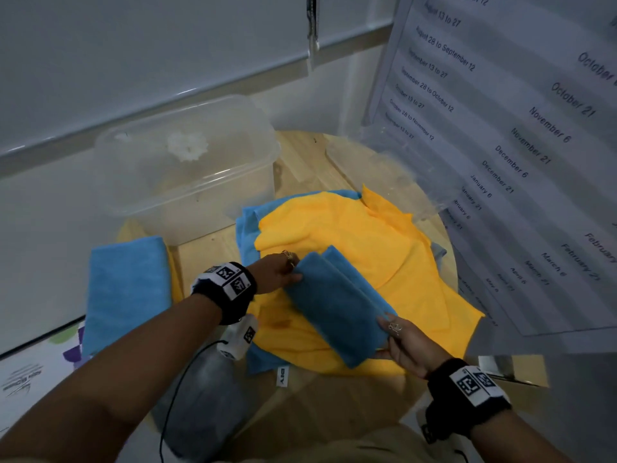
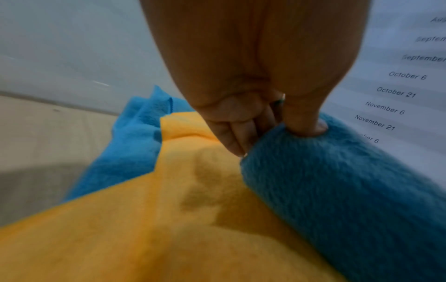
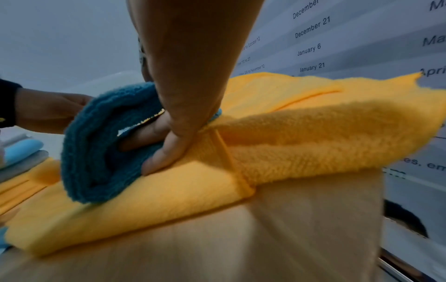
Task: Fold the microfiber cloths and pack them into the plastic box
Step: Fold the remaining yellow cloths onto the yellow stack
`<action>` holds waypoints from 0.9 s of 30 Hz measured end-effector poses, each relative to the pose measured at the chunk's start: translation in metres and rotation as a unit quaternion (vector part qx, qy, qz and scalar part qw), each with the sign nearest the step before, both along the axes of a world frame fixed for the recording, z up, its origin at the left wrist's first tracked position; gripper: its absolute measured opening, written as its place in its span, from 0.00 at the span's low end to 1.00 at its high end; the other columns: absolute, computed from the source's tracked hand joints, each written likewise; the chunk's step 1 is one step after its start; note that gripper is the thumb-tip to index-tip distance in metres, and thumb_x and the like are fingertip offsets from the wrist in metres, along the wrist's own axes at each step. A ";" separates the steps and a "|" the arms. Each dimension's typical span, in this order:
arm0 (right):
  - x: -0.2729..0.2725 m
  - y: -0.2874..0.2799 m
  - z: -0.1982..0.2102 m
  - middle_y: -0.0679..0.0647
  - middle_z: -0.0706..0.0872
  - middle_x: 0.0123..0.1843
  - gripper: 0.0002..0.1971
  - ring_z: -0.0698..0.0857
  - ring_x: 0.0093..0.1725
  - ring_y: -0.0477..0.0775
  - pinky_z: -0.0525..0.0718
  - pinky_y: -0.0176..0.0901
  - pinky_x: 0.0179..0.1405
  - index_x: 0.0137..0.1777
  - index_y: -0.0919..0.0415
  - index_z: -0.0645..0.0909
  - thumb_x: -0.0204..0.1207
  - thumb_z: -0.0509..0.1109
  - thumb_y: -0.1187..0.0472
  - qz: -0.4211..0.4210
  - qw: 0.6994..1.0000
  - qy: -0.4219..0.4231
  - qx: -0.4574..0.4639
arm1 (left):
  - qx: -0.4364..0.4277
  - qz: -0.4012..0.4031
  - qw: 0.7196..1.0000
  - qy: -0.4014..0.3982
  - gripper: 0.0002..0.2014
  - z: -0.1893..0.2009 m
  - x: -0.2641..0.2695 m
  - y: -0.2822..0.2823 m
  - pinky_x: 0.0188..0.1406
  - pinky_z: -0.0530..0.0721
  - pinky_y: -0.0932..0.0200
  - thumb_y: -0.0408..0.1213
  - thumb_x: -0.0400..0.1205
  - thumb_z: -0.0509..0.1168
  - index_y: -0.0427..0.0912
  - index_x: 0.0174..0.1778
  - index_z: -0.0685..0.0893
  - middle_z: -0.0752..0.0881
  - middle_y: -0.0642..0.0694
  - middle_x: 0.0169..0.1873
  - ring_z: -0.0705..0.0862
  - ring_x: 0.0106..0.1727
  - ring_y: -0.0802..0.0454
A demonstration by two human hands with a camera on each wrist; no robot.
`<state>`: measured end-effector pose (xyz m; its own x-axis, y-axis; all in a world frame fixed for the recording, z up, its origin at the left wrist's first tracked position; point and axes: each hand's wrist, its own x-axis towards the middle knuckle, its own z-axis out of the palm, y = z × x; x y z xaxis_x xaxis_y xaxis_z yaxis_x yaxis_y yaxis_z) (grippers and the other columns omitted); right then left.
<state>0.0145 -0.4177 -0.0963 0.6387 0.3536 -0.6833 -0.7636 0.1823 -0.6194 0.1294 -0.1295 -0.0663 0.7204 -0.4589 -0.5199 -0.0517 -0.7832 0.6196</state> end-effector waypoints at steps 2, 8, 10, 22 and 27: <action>-0.002 0.001 -0.003 0.63 0.87 0.58 0.31 0.89 0.52 0.59 0.88 0.54 0.49 0.63 0.64 0.77 0.68 0.73 0.41 -0.043 0.998 -0.009 -0.040 | 0.004 0.033 0.999 -0.022 0.14 -0.006 0.004 -0.019 0.51 0.74 0.55 0.42 0.85 0.58 0.37 0.61 0.76 0.82 0.39 0.55 0.81 0.57 0.43; 0.004 0.003 -0.007 0.64 0.80 0.41 0.10 0.83 0.36 0.58 0.88 0.52 0.35 0.46 0.65 0.73 0.84 0.60 0.57 -0.098 0.961 -0.072 -0.250 | 0.165 0.014 0.985 -0.050 0.24 -0.015 0.007 -0.057 0.57 0.76 0.47 0.45 0.88 0.46 0.44 0.81 0.55 0.78 0.34 0.66 0.79 0.64 0.36; 0.004 0.007 -0.005 0.61 0.77 0.35 0.10 0.80 0.30 0.55 0.83 0.43 0.24 0.42 0.63 0.71 0.84 0.61 0.58 -0.097 0.949 -0.084 -0.288 | 0.202 0.002 0.978 -0.049 0.25 -0.022 0.003 -0.058 0.63 0.74 0.47 0.45 0.88 0.44 0.45 0.82 0.50 0.75 0.35 0.70 0.76 0.68 0.37; 0.021 0.009 -0.006 0.55 0.79 0.58 0.26 0.76 0.58 0.55 0.77 0.48 0.56 0.67 0.61 0.72 0.72 0.74 0.56 0.063 0.804 -0.293 -0.513 | 0.114 0.092 0.989 -0.024 0.37 -0.028 0.001 -0.055 0.59 0.80 0.46 0.63 0.76 0.61 0.40 0.74 0.65 0.79 0.41 0.64 0.80 0.62 0.41; 0.057 0.007 -0.001 0.48 0.83 0.45 0.20 0.82 0.48 0.55 0.79 0.54 0.48 0.50 0.50 0.76 0.68 0.73 0.38 0.263 0.798 -0.217 -0.497 | 0.132 0.025 0.991 -0.031 0.31 -0.013 0.005 -0.058 0.45 0.76 0.53 0.61 0.71 0.70 0.38 0.57 0.76 0.82 0.41 0.49 0.82 0.53 0.43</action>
<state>0.0712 -0.4108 -0.0971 0.8334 0.0715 -0.5480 -0.2471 -0.8388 -0.4852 0.1341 -0.1876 -0.0791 0.7725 -0.2768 -0.5716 -0.0408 -0.9198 0.3902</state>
